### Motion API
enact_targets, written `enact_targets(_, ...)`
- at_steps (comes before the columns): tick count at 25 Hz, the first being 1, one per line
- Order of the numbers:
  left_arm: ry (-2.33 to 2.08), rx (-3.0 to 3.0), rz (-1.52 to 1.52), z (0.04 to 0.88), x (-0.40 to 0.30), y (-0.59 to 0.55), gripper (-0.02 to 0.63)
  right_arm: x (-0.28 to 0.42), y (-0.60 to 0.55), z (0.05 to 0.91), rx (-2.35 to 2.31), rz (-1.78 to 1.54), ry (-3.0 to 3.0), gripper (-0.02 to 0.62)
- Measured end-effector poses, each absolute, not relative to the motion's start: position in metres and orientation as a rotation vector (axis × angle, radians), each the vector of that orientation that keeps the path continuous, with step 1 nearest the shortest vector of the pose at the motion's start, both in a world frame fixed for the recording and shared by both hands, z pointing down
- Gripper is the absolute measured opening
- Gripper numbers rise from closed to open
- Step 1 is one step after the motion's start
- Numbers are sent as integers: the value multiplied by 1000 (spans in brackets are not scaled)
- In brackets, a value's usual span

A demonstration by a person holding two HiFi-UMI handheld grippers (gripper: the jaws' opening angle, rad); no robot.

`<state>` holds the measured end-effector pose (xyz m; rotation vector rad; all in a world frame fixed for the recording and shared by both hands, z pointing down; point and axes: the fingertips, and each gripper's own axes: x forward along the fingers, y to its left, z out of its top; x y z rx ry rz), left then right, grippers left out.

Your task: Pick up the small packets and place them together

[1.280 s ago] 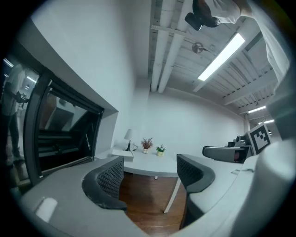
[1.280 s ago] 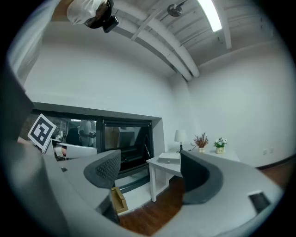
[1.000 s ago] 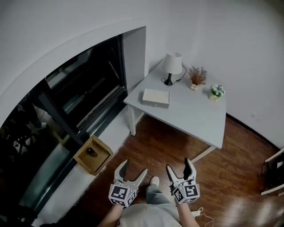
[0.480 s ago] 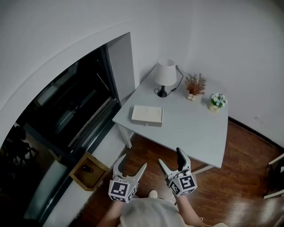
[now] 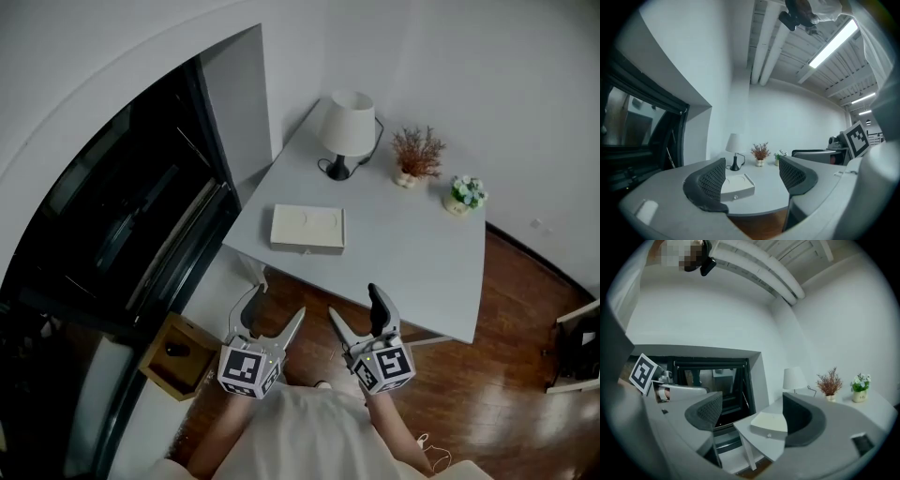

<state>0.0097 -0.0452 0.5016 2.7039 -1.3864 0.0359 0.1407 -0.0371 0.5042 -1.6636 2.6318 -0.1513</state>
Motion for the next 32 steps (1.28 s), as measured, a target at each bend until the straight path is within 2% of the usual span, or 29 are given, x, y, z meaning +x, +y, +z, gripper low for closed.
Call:
enact_targets(8, -1263, 2739, 49, 509, -24, -113, 341, 104, -101, 514, -1770, -193, 2593, 400)
enact_targets(20, -1272, 2704, 58, 523, -8, -155, 341, 127, -145, 548, -1744, -328, 2696, 394)
enact_targets(27, -1306, 2692, 65, 525, 4, -157, 341, 119, -157, 634, -1722, -598, 2864, 391)
enact_targets(29, -1316, 2688, 78, 529, 3, -157, 341, 113, -160, 667, -1708, -675, 2943, 293)
enact_targets(32, -1336, 2671, 76, 530, -4, -153, 341, 102, -168, 708, -1672, -825, 3009, 291)
